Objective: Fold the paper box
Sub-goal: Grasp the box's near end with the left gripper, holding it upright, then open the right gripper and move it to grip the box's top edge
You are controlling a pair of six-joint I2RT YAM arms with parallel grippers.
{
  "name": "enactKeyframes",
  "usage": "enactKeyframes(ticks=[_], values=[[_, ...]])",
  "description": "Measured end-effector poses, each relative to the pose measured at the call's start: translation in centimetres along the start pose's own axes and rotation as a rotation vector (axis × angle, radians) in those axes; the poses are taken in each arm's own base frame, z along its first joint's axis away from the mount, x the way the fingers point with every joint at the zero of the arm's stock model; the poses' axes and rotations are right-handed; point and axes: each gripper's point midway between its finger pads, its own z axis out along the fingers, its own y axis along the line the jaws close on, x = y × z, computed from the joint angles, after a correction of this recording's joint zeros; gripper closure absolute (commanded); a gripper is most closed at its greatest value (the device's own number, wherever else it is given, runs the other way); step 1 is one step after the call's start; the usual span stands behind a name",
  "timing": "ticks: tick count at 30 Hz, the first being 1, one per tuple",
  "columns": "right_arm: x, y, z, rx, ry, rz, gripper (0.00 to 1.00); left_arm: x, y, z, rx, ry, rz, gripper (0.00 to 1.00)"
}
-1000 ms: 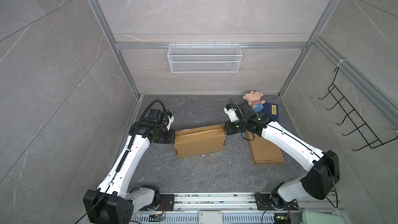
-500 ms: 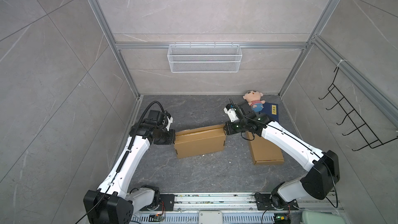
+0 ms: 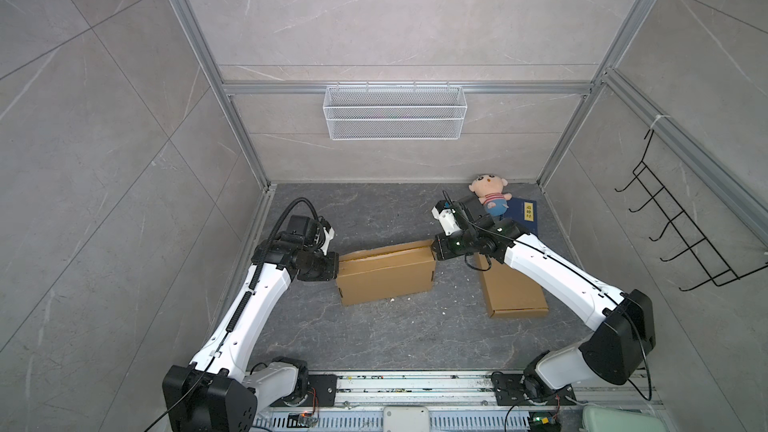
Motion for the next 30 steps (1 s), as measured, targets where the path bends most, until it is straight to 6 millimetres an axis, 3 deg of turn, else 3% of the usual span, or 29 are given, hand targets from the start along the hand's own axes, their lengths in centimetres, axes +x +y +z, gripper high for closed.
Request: enactKeyframes(ticks=[10, 15, 23, 30], values=[[-0.1, 0.2, 0.2, -0.011, 0.001, 0.025, 0.88, -0.1, 0.0, 0.0, -0.002, -0.003, 0.003, 0.91], [0.5, 0.6, 0.3, -0.039, 0.029, 0.035, 0.75, -0.1, 0.1, 0.0, -0.005, -0.003, 0.005, 0.92], [-0.6, 1.8, -0.8, -0.083, 0.011, -0.006, 0.42, -0.1, 0.1, 0.0, -0.004, -0.005, 0.009, 0.92], [-1.2, 1.7, -1.9, -0.057, 0.008, -0.098, 0.31, -0.1, 0.1, 0.0, -0.004, -0.005, 0.012, 0.92]])
